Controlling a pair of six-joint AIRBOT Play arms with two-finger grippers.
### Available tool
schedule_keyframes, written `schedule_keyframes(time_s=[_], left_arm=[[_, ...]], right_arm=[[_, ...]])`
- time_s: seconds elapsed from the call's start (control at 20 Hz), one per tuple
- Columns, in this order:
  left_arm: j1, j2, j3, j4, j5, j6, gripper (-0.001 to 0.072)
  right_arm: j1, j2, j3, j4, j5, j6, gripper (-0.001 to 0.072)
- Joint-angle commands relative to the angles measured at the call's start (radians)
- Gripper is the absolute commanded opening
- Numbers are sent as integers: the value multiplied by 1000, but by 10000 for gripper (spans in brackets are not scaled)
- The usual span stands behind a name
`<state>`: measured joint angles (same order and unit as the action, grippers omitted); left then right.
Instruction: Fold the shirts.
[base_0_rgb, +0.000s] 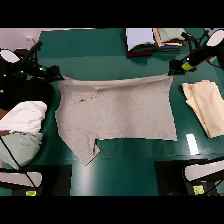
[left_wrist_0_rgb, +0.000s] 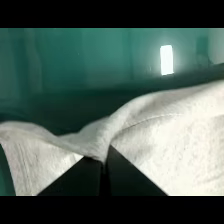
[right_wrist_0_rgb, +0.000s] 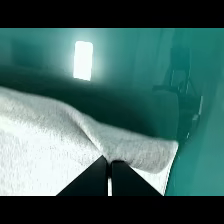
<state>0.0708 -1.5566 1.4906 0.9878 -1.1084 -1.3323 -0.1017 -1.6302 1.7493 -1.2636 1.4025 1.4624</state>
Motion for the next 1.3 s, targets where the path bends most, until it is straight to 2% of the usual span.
schedule_keyframes(time_s=[0.0,0.15,0.4,0.65,0.7,0.75,0.8,0.9,1.0,1.15,1.25], left_arm=[[1,-24,50,39,-31,34,22],[0,-24,5,95,-136,32,22],[0,-24,-182,96,-113,32,22],[-9,-23,-249,85,-103,32,24],[-9,-23,-249,81,-103,23,133],[-9,-23,-248,81,-104,8,426],[-4,-22,-241,83,-109,-26,499],[3,21,-232,92,-131,-29,499],[3,121,-245,159,-139,-29,499],[3,310,-371,247,-161,-29,499],[3,421,-500,251,-170,-34,500]], right_arm=[[-1,-56,102,2,18,-14,12],[2,4,3,-85,31,-16,11],[5,124,-307,-98,-88,-16,12],[5,161,-467,-84,-146,7,32],[5,161,-476,-45,-144,6,243],[-4,160,-474,-7,-145,5,391],[-16,161,-461,37,-140,-3,391],[-39,171,-419,105,-82,-41,390],[-66,232,-436,91,-19,-77,390],[-160,383,-617,60,-6,-96,389],[-254,475,-777,60,31,-112,390]])
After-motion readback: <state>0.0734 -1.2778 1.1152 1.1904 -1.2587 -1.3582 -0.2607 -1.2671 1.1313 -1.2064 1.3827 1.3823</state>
